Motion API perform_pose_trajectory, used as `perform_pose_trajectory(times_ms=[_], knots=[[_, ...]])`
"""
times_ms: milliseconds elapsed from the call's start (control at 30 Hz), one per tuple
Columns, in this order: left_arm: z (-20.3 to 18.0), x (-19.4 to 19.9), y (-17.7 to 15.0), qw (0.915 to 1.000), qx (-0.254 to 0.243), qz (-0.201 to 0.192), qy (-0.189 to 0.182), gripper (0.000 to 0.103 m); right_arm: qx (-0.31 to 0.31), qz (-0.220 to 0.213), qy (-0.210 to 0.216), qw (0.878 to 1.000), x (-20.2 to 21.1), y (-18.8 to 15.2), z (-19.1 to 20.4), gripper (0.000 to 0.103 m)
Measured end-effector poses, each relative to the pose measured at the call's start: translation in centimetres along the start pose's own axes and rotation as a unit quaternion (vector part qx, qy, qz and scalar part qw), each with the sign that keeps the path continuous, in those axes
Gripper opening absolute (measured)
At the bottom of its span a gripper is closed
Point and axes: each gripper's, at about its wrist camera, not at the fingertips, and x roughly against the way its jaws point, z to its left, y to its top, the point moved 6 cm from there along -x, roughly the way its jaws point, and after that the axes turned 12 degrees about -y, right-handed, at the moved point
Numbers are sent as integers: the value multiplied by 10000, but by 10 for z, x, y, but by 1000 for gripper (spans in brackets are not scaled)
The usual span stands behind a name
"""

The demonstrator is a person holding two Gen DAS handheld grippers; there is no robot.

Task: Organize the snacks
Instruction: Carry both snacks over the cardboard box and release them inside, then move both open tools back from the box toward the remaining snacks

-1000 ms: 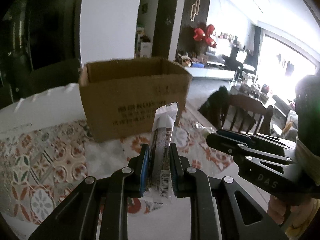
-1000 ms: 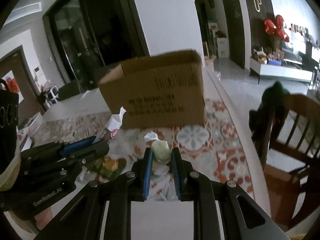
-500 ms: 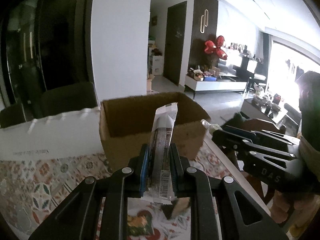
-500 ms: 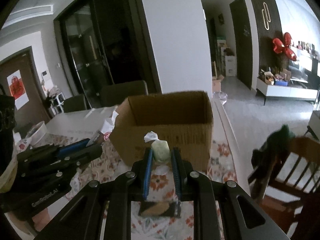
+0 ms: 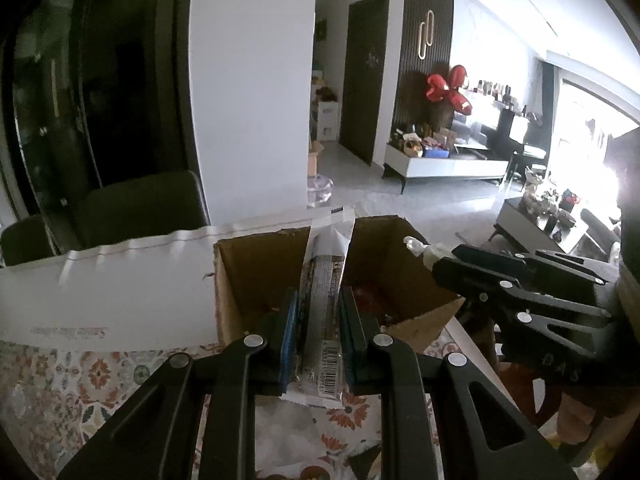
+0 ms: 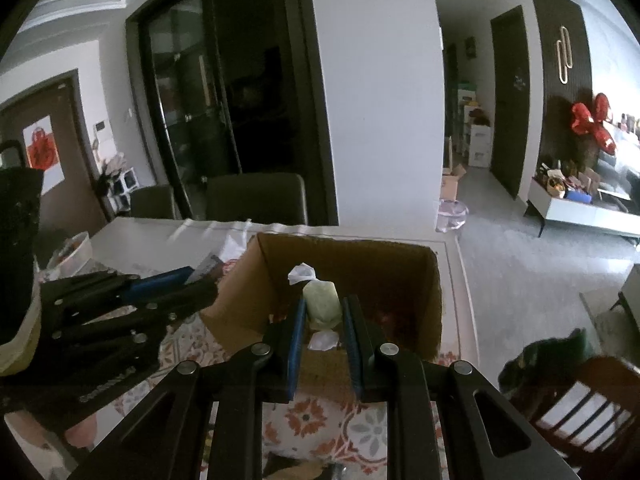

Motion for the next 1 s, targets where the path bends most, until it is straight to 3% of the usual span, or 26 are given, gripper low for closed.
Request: perform_pose_trajectory(times_ms=[300, 367, 433, 533, 700, 767, 1000], knots=[[11, -31, 11, 9995, 118, 221, 173, 22, -177, 322, 31, 9993, -38, 9, -10, 21], [16, -33, 14, 9993, 122, 182, 316, 27, -248, 377, -17, 9990, -44, 9, -14, 21], [20, -34, 15, 9988, 154, 157, 443, 43, -274, 444, -117, 9986, -52, 9, -20, 23], [21, -26, 11, 9977, 90, 56, 665, 49, -352, 474, -320, 9977, -56, 7, -26, 56], [13, -4, -3, 9944, -138, -106, 1047, 64, -202, 311, -643, 9972, -43, -2, -28, 68], [11, 3, -8, 9937, -193, -125, 1095, 65, -153, 250, -722, 9970, -35, -8, -27, 82], [4, 31, -33, 9942, -164, -174, 1048, 70, 34, 75, -678, 9977, -11, -27, -16, 91]])
